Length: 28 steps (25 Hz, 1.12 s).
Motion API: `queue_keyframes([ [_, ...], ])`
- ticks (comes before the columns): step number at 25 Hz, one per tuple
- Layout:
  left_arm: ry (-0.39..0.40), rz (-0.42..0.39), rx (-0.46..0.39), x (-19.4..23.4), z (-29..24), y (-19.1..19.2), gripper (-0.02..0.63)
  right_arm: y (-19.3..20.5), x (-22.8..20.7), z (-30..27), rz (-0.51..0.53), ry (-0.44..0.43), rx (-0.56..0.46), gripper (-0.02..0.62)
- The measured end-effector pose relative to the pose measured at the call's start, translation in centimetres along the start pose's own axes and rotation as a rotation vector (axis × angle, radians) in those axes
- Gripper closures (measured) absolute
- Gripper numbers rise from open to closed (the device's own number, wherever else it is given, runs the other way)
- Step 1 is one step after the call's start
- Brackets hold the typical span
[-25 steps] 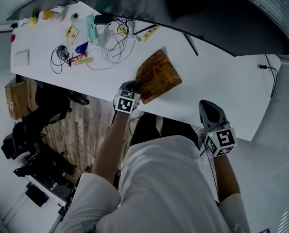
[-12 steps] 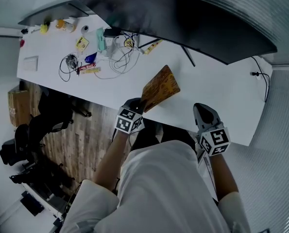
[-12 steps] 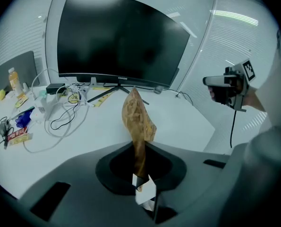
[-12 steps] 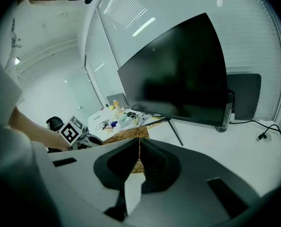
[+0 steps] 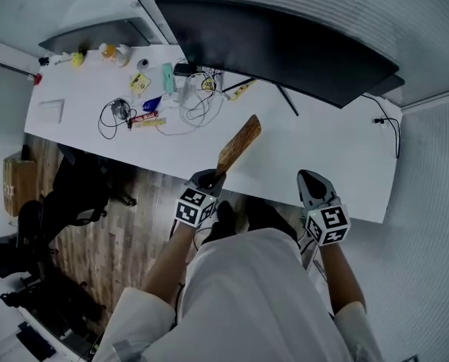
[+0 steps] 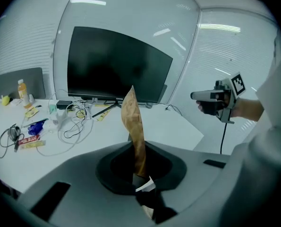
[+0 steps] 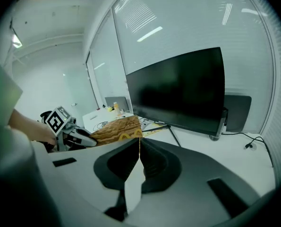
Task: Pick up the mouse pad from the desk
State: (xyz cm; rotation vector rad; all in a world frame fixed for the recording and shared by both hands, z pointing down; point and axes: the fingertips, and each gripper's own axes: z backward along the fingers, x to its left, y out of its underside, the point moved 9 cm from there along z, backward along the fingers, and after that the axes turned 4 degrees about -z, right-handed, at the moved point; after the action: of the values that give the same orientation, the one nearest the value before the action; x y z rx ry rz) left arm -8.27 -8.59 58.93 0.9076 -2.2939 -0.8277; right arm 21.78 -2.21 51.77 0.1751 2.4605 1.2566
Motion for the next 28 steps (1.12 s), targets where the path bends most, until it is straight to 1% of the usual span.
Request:
queue_keyframes([
  [5, 0.002, 0.030, -0.095, 0.2, 4.8, -0.1, 0.566, 0.3, 3.6, 2.3, 0.037, 0.061, -0.042, 0.565],
  [12, 0.020, 0.017, -0.201, 0.8, 10.9, -0.3, 0.566, 0.5, 8.2, 6.4, 0.019, 0.150, -0.131, 0.565],
  [16, 0.023, 0.015, -0.256, 1.2, 14.0, -0.8, 0.566, 0.8, 10.1, 8.7, 0.013, 0.203, -0.168, 0.565],
  [23, 0.019, 0.016, -0.307, 1.8, 17.8, -0.9, 0.566, 1.6, 12.0, 12.7, 0.009, 0.288, -0.214, 0.565],
  [28, 0.004, 0.009, -0.333, 1.3, 19.2, -1.4, 0.566, 1.8, 11.3, 15.1, -0.001, 0.328, -0.245, 0.565],
])
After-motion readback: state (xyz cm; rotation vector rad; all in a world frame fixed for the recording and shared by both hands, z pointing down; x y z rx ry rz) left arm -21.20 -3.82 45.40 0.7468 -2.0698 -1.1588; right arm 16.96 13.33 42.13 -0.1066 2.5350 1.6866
